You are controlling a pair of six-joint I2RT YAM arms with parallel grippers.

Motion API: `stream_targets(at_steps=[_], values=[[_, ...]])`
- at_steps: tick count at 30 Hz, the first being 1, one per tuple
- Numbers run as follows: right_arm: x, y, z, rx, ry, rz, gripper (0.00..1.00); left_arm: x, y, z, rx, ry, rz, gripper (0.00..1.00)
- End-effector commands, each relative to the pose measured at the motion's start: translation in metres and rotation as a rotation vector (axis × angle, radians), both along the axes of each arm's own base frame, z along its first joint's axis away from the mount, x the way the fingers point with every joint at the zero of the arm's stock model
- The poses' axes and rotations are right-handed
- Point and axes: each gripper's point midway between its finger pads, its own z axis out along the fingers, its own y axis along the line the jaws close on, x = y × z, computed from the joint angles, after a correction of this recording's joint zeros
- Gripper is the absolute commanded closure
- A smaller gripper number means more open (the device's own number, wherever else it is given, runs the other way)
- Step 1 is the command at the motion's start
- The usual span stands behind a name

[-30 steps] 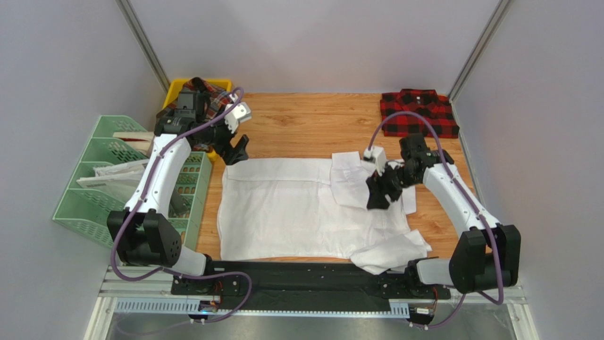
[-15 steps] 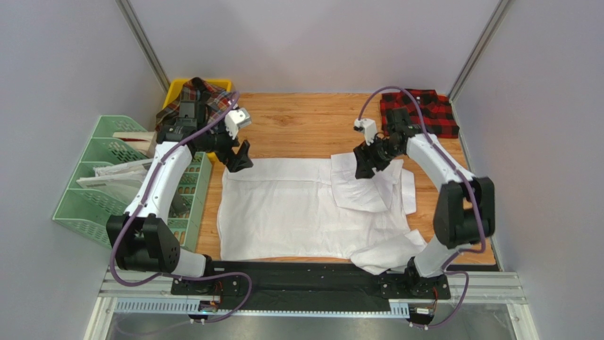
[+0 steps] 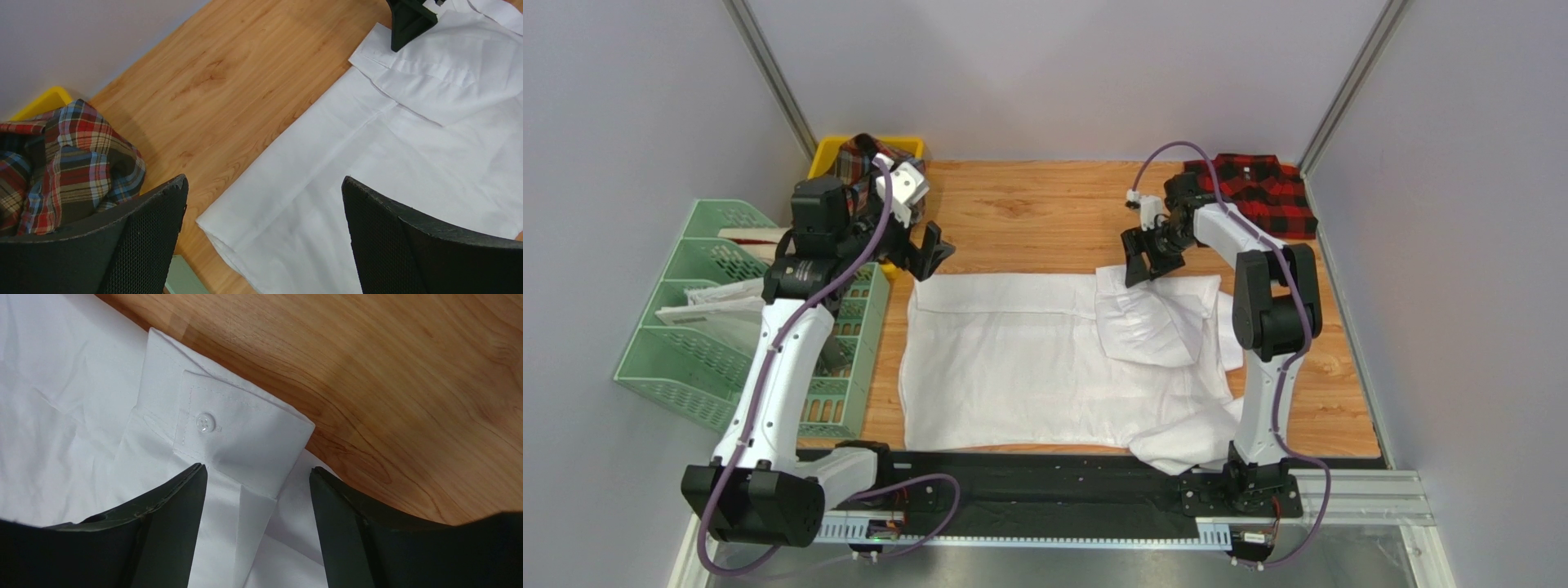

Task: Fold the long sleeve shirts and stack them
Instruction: Fold the shirt

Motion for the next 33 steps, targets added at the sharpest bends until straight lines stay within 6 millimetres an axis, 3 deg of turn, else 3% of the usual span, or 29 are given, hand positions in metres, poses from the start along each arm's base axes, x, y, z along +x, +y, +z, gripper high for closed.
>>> stream_targets(at_steps=[1, 5, 10, 11, 13, 16, 17, 18, 19, 20, 22, 23, 25, 26, 27, 28, 33], values=[[0.011, 0.002, 0.0, 0.0, -0.016, -0.025, 0.34, 0.008, 0.003, 0.015, -0.079, 0.008, 0.081, 0.01], [-0.003, 0.01, -0.003, 0.059, 0.014, 0.013, 0.43, 0.006, 0.005, 0.009, -0.074, 0.048, 0.09, 0.01], [-0.008, 0.018, 0.007, 0.104, -0.003, 0.061, 0.79, -0.001, -0.006, 0.008, -0.099, 0.066, 0.017, 0.01], [-0.008, 0.019, 0.009, 0.114, -0.008, 0.066, 0.92, -0.002, -0.007, 0.008, -0.101, 0.065, 0.011, 0.01], [-0.012, 0.02, 0.022, 0.129, -0.023, 0.083, 0.99, -0.002, -0.006, 0.007, -0.109, 0.067, 0.028, 0.03], [-0.024, 0.023, 0.042, 0.158, -0.057, 0.117, 1.0, -0.008, -0.008, 0.005, -0.116, 0.083, 0.012, 0.05], [-0.027, 0.025, 0.066, 0.179, -0.114, 0.139, 1.0, -0.011, -0.009, 0.005, -0.118, 0.085, 0.0, 0.06], [-0.031, 0.026, 0.076, 0.191, -0.132, 0.148, 1.0, -0.013, -0.011, 0.006, -0.114, 0.077, -0.02, 0.06], [-0.04, 0.029, 0.083, 0.216, -0.136, 0.163, 1.0, -0.019, -0.015, 0.008, -0.121, 0.08, -0.056, 0.06], [-0.047, 0.03, 0.105, 0.237, -0.184, 0.179, 1.0, -0.024, -0.018, 0.01, -0.11, 0.06, -0.09, 0.06], [-0.068, 0.035, 0.117, 0.291, -0.184, 0.21, 1.0, -0.04, -0.03, 0.012, -0.13, 0.057, -0.197, 0.08], [-0.079, 0.036, 0.133, 0.309, -0.218, 0.228, 1.0, -0.046, -0.034, 0.012, -0.128, 0.04, -0.241, 0.08], [-0.099, 0.041, 0.145, 0.334, -0.239, 0.269, 1.0, -0.059, -0.043, 0.01, -0.144, 0.037, -0.304, 0.08], [-0.113, 0.042, 0.14, 0.337, -0.225, 0.282, 1.0, -0.066, -0.052, 0.008, -0.131, 0.026, -0.344, 0.08], [-0.124, 0.042, 0.156, 0.34, -0.277, 0.304, 1.0, -0.069, -0.057, 0.002, -0.126, 0.038, -0.362, 0.08], [-0.134, 0.046, 0.157, 0.342, -0.28, 0.325, 1.0, -0.071, -0.062, 0.001, -0.118, 0.028, -0.378, 0.08], [-0.181, 0.051, 0.167, 0.338, -0.351, 0.409, 1.0, -0.102, -0.112, -0.02, -0.099, 0.035, -0.556, 0.05]])
